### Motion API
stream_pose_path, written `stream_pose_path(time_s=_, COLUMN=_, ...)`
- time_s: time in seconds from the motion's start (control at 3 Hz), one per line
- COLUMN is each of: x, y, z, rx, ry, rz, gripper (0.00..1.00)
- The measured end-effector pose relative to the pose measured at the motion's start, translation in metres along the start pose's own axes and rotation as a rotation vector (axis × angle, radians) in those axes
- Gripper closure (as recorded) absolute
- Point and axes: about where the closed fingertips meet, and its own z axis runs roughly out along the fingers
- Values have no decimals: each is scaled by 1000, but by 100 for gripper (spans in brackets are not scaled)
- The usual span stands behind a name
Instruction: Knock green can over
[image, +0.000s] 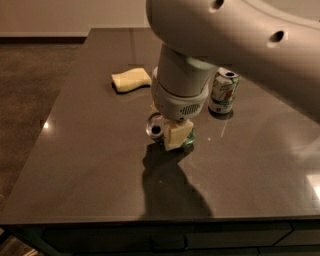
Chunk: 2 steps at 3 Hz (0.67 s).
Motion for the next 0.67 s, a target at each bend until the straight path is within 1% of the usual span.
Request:
stream_pose_path(time_s=0.33, x=-5, y=3, z=9, rx=-8, ry=12, rz=-13, gripper=0)
stream_pose_path(time_s=0.67, x=-5, y=3, z=8, rx=-8, ry=12, rz=-13, gripper=0)
